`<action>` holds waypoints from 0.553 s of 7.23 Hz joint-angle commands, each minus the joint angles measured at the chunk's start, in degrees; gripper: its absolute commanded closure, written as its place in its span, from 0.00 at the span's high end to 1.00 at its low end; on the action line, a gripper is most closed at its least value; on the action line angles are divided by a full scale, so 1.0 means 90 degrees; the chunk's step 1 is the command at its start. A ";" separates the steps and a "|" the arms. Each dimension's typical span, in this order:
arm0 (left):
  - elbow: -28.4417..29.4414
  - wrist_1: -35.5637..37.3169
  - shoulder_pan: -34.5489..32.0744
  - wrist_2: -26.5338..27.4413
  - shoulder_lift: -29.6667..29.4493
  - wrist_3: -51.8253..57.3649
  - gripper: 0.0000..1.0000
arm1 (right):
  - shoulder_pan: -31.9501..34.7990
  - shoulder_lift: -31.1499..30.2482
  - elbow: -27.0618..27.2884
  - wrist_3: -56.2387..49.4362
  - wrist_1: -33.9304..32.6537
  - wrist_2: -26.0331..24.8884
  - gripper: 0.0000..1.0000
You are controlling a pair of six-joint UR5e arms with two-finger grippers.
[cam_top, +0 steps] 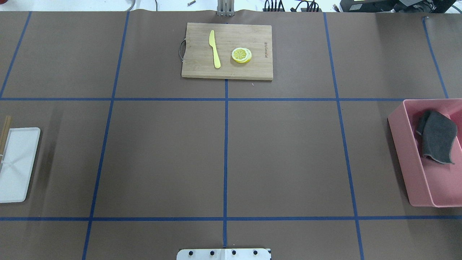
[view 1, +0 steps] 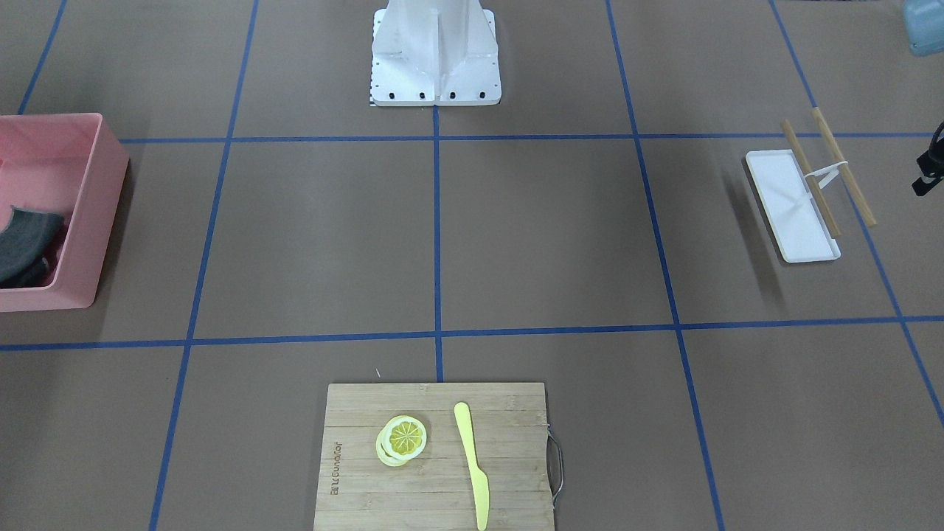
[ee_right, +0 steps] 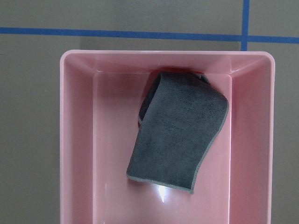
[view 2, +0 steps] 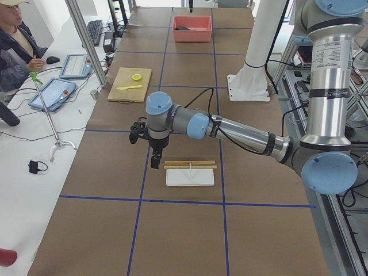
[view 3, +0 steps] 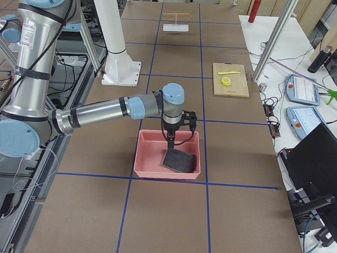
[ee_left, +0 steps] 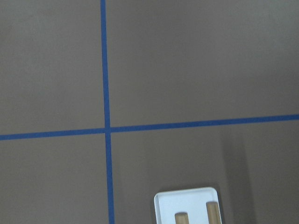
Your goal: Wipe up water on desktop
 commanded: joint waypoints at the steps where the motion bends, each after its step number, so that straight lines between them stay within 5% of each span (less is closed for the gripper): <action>1: -0.0194 0.1242 -0.0070 -0.0007 -0.0085 0.1086 0.98 | 0.0000 0.0010 -0.0035 -0.0026 0.0000 -0.0036 1.00; 4: -0.0098 0.1020 -0.0362 -0.0046 0.0551 0.1922 0.98 | 0.0000 0.0088 -0.0153 -0.0368 -0.0010 -0.0075 1.00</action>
